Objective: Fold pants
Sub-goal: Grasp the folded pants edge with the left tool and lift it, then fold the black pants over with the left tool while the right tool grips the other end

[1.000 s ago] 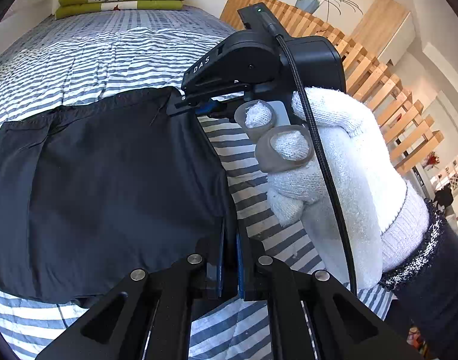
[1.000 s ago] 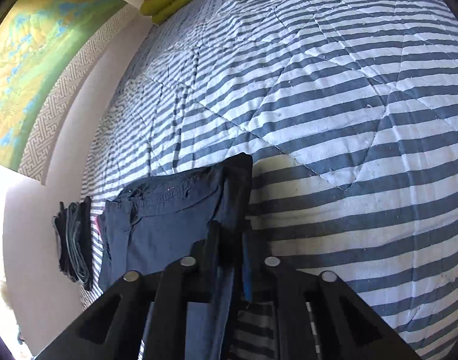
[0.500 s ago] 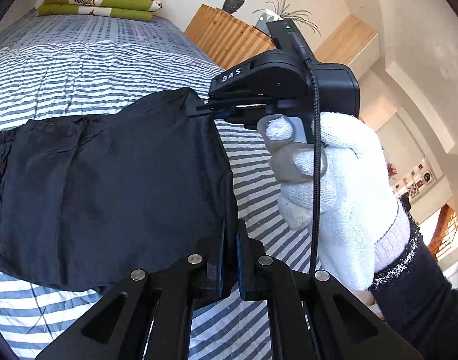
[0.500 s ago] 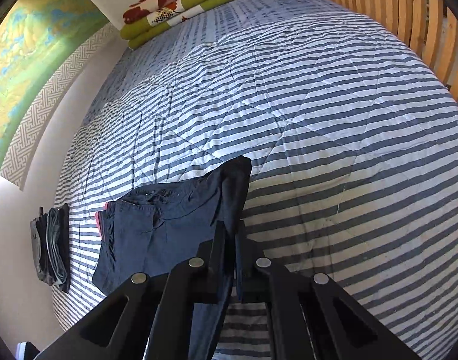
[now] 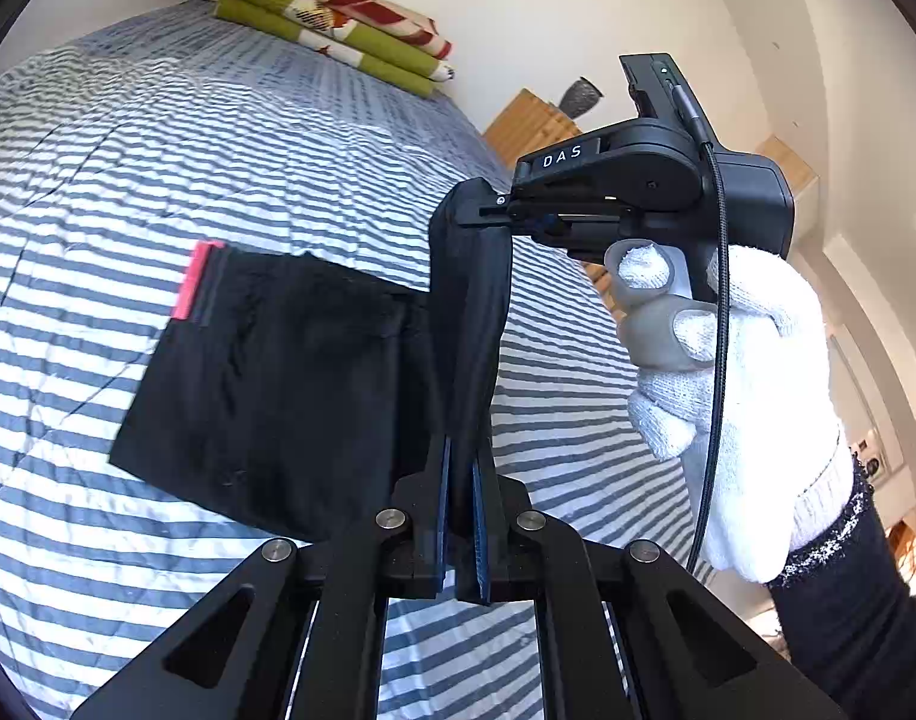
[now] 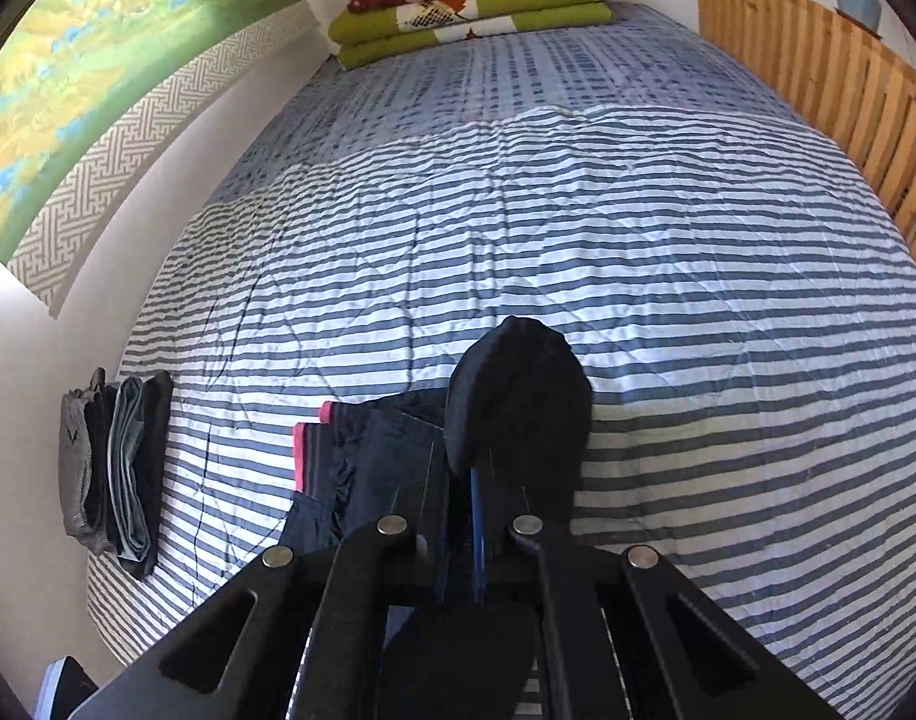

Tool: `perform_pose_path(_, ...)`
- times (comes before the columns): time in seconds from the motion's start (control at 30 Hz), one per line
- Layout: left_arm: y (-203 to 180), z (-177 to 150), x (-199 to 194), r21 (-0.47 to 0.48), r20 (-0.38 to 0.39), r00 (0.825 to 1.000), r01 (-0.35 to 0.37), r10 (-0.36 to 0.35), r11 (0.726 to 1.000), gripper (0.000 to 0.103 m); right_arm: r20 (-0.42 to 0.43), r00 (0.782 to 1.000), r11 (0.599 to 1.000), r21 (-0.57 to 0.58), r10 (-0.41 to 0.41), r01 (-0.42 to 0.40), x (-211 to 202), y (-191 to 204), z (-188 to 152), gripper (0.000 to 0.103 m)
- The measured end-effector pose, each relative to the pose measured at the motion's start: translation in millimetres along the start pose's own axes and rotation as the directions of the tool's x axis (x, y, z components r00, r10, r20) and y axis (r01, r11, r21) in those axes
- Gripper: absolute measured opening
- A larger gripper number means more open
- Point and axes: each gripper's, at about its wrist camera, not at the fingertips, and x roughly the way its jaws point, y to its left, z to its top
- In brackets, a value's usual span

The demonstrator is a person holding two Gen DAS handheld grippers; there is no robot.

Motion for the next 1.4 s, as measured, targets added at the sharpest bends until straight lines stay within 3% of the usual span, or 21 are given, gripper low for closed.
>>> perform_pose_path(0.2, 79, -2, -2, -0.115, -0.03, 0.997, -0.08, 0.078, 0.99, 0.006, -0.066, 0.997, 0.997, -0.073, -0.042, 0.037, 69, 60, -1, 0.005)
perform_pose_path(0.43, 121, -15, 8, -0.107, -0.057, 0.972, -0.232, 0.227, 0.967, 0.006, -0.129, 0.989, 0.987, -0.153, -0.074, 0.054, 134, 101, -11, 0.005)
perform_pose_path(0.57, 126, -15, 11, -0.065, -0.078, 0.942, -0.33, 0.325, 0.942, 0.011, -0.132, 0.989, 0.973, -0.228, -0.066, 0.034, 152, 122, -18, 0.007)
perform_pose_path(0.6, 127, -14, 12, -0.046, -0.087, 0.928, -0.368, 0.363, 0.929, 0.018, -0.127, 0.99, 0.965, -0.261, -0.059, 0.024, 154, 128, -19, 0.011)
perform_pose_path(0.67, 126, -13, 12, -0.002, -0.091, 0.882, -0.465, 0.463, 0.885, 0.03, -0.124, 0.992, 0.947, -0.321, -0.028, -0.013, 150, 137, -19, 0.025)
perform_pose_path(0.7, 125, -11, 11, 0.003, -0.086, 0.872, -0.483, 0.482, 0.875, 0.039, -0.126, 0.992, 0.946, -0.318, 0.022, -0.061, 143, 136, -17, 0.028)
perform_pose_path(0.83, 113, 0, 2, 0.013, -0.033, 0.874, -0.485, 0.485, 0.875, 0.04, -0.058, 0.974, 0.947, -0.226, 0.22, -0.227, 93, 106, -8, 0.042)
perform_pose_path(0.9, 101, 5, 1, 0.027, -0.009, 0.881, -0.472, 0.472, 0.881, 0.04, -0.014, 0.966, 0.949, -0.185, 0.258, -0.256, 70, 84, -5, 0.042)
perform_pose_path(0.97, 87, 11, 6, 0.046, -0.001, 0.895, -0.446, 0.447, 0.894, 0.04, 0.049, 0.973, 0.963, -0.164, 0.226, -0.216, 49, 59, -7, 0.042)
perform_pose_path(1.03, 63, 11, 10, 0.075, 0.002, 0.905, -0.425, 0.426, 0.902, 0.04, 0.085, 0.986, 0.981, -0.14, 0.145, -0.132, 39, 33, -9, 0.042)
perform_pose_path(1.13, 43, 8, 33, 0.136, -0.025, 0.905, -0.417, 0.424, 0.899, 0.04, 0.088, 0.995, 0.998, -0.056, 0.038, -0.033, 44, -7, -4, 0.042)
perform_pose_path(1.2, 43, 6, 45, 0.146, -0.045, 0.89, -0.444, 0.454, 0.884, 0.04, 0.062, 0.998, 1.0, -0.023, 0.0, 0.001, 55, -22, 2, 0.042)
perform_pose_path(1.27, 54, 6, 47, 0.124, -0.043, 0.862, -0.497, 0.505, 0.859, 0.041, 0.066, 0.996, 0.998, -0.028, -0.058, 0.06, 67, -28, 5, 0.042)
perform_pose_path(1.33, 70, 8, 45, 0.09, -0.037, 0.835, -0.544, 0.549, 0.834, 0.046, 0.035, 0.998, 0.998, -0.025, -0.052, 0.053, 85, -30, 8, 0.042)
perform_pose_path(1.37, 79, 9, 44, 0.07, -0.045, 0.829, -0.554, 0.558, 0.829, 0.046, 0.017, 0.999, 0.999, -0.019, -0.036, 0.036, 94, -31, 7, 0.042)
perform_pose_path(1.4, 87, 8, 43, 0.048, -0.058, 0.839, -0.54, 0.542, 0.841, 0.045, 0.006, 1.0, 1.0, -0.017, -0.023, 0.024, 102, -30, 6, 0.042)
